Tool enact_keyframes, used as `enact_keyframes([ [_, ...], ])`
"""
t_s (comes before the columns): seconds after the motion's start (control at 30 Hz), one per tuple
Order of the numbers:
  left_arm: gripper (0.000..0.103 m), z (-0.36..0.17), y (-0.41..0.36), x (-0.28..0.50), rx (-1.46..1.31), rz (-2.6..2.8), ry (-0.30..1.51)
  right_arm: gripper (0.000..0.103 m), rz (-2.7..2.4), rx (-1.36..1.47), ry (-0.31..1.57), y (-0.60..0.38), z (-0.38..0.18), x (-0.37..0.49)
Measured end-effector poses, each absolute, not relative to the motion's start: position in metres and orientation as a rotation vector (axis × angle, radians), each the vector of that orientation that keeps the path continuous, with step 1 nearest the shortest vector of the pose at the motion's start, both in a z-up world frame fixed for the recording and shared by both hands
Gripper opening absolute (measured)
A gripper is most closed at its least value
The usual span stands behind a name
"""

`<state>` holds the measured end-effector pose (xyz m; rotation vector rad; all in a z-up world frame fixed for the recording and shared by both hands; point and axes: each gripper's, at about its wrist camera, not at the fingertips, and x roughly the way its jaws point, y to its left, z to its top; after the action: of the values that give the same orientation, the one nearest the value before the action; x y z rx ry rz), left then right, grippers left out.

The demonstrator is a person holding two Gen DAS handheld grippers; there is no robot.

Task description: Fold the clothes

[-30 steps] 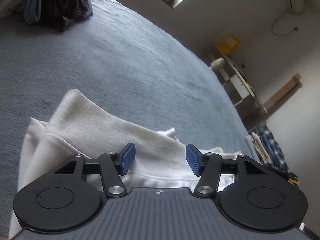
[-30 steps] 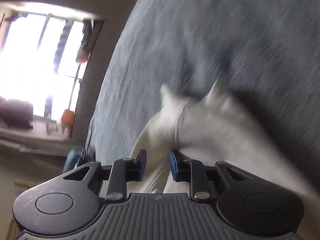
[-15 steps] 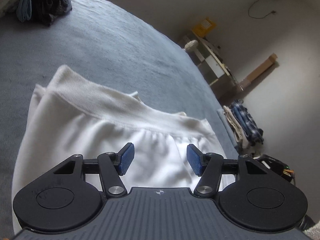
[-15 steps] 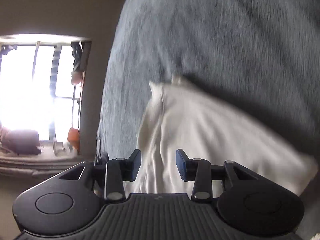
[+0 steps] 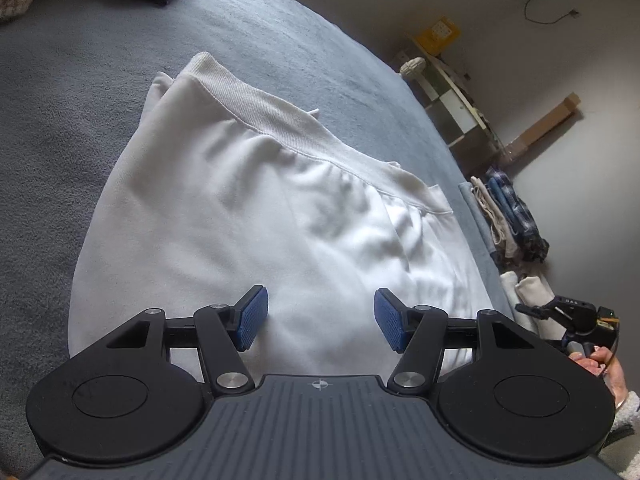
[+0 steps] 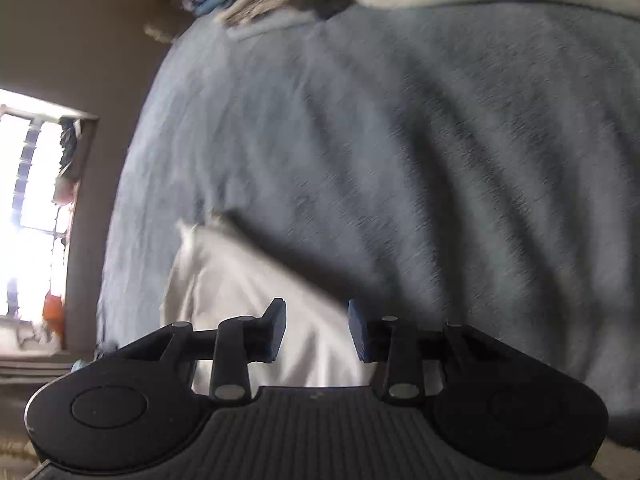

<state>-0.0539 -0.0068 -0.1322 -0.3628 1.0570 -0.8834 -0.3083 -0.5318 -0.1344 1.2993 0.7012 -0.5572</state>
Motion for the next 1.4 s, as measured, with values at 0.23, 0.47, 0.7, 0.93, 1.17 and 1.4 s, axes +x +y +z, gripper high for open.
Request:
enact_keyframes([
  [0.23,0.059,-0.137,-0.013,-0.066,-0.297,-0.866,1.069,0.037,-0.346,1.398,0.867,-0.477,-0.182,-0.236],
  [0.47,0.059,-0.137,-0.004,-0.063,-0.260,-0.881,1.073,0.035,-0.671,1.459,0.702,-0.517,-0.165,-0.316],
  [0.7,0.060,-0.127,-0.001,-0.071,-0.260,-0.891,1.044,0.040,-0.471,1.416,0.737,-0.496,-0.151,-0.275],
  [0.93,0.060,-0.144,0.019,-0.078,-0.241,-0.805,1.089,0.039,-0.369,1.556,0.833,-0.469,-0.199,-0.257],
  [1.17,0.060,-0.123,0.045,-0.079,-0.269,-0.786,1.028,0.040,-0.550,1.437,0.684,-0.506,-0.169,-0.299],
  [1.4,0.060,-0.102,0.019,-0.079,-0.273,-0.839,0.948,0.041,-0.365,1.395,0.654,-0.488,-0.167,-0.261],
])
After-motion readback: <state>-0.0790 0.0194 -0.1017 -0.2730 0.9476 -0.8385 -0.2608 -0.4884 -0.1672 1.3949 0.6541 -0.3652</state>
